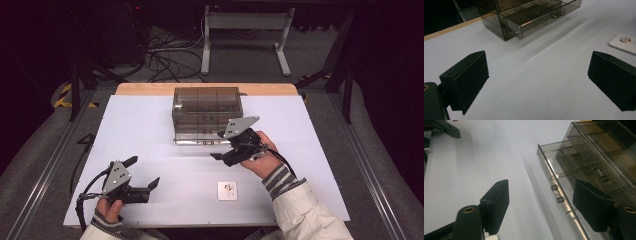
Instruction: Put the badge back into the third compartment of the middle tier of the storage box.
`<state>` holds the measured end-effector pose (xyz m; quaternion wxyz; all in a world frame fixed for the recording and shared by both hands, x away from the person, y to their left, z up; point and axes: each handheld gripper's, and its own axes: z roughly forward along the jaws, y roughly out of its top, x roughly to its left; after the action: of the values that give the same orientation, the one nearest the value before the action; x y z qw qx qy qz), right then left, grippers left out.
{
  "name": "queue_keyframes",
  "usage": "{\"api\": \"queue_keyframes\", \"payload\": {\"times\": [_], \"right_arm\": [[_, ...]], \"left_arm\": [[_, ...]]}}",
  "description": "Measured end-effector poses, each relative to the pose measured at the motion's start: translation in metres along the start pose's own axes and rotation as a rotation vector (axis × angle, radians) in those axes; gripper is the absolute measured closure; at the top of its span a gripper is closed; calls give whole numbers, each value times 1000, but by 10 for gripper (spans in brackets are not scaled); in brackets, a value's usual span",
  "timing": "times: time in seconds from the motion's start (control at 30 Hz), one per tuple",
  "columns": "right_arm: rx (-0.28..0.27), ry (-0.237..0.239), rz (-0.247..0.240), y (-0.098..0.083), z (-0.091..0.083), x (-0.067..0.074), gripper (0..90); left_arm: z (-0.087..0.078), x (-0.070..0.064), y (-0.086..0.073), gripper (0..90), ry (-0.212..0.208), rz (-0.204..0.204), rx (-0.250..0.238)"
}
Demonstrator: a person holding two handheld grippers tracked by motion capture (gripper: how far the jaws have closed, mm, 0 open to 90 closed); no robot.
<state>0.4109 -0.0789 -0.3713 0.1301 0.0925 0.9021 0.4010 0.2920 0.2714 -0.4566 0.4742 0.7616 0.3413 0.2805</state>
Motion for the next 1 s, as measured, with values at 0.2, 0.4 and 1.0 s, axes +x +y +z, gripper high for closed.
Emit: {"api": "queue_keyframes", "payload": {"times": [0.2, 0.4, 1.0], "right_arm": [[-3, 14, -4, -6, -5, 7, 264], [8, 28, -11, -11, -7, 10, 243], [37, 60, -12, -32, -2, 29, 213]], "left_arm": [[0, 0, 0, 40, -3, 0, 1], [1, 0, 0, 40, 1, -1, 1], [1, -1, 0, 40, -2, 0, 5]]}}
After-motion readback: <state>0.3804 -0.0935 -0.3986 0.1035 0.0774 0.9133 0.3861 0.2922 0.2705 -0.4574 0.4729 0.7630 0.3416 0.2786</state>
